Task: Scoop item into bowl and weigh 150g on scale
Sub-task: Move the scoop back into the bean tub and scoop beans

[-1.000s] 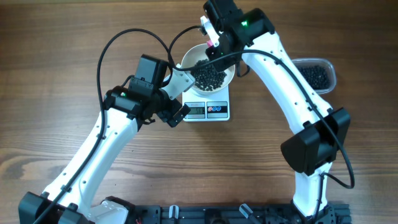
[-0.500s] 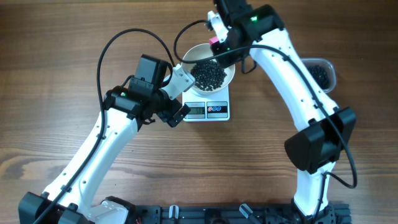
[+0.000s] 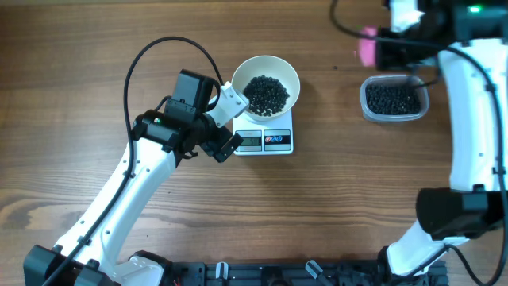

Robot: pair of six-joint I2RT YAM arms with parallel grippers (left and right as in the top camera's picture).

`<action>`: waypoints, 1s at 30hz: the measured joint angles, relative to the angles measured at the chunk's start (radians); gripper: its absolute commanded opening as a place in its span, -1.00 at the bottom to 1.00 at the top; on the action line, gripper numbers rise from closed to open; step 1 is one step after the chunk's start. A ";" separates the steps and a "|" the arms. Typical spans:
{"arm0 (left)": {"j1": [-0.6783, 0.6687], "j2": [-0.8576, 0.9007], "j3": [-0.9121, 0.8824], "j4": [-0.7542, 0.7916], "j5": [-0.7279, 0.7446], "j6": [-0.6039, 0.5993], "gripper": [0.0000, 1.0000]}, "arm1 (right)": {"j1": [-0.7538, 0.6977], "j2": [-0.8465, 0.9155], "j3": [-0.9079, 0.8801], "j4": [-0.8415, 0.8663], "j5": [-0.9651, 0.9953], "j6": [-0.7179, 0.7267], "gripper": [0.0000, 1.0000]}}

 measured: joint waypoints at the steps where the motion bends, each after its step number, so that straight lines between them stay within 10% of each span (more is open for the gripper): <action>1: 0.000 0.000 0.000 0.000 0.000 0.000 1.00 | -0.027 0.000 0.002 -0.039 0.000 0.000 -0.91; 30: 0.000 0.000 0.000 0.000 0.000 0.000 1.00 | -0.120 0.000 -0.583 0.378 0.347 -0.015 -0.91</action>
